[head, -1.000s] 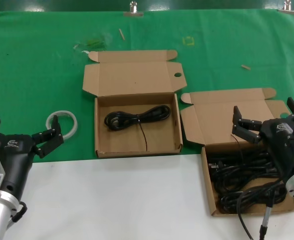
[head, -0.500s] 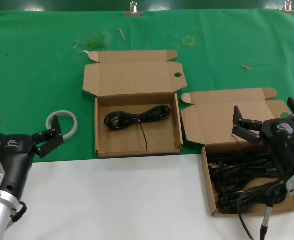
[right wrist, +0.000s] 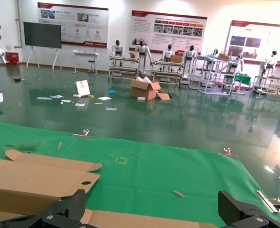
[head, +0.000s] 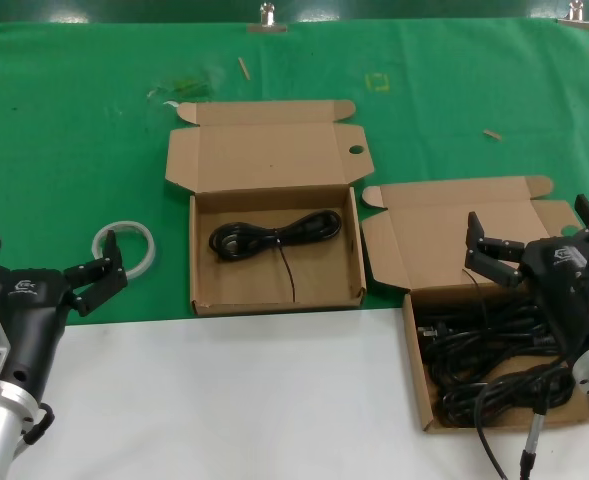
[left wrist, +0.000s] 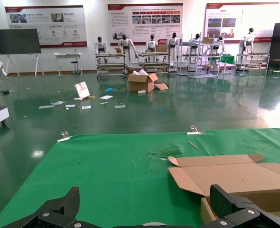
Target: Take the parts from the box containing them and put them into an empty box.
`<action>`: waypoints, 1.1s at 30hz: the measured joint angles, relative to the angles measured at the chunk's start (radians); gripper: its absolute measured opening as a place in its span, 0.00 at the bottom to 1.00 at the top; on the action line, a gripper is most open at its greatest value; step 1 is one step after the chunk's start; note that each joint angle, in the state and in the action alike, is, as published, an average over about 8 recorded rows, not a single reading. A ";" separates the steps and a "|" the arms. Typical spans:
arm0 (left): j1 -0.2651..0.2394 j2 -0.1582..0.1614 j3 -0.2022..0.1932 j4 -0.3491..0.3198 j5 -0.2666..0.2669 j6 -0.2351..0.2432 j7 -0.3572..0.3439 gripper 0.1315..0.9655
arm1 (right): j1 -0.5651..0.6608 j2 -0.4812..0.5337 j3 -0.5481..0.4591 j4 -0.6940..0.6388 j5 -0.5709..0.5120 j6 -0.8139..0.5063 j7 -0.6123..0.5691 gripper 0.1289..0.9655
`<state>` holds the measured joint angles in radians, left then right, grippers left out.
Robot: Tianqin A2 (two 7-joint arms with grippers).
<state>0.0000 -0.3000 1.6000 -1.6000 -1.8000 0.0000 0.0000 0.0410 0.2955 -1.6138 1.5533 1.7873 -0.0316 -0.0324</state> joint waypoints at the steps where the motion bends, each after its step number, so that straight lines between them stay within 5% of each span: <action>1: 0.000 0.000 0.000 0.000 0.000 0.000 0.000 1.00 | 0.000 0.000 0.000 0.000 0.000 0.000 0.000 1.00; 33: 0.000 0.000 0.000 0.000 0.000 0.000 0.000 1.00 | 0.000 0.000 0.000 0.000 0.000 0.000 0.000 1.00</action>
<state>0.0000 -0.3000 1.6000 -1.6000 -1.8000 0.0000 0.0000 0.0410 0.2955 -1.6138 1.5533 1.7873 -0.0316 -0.0324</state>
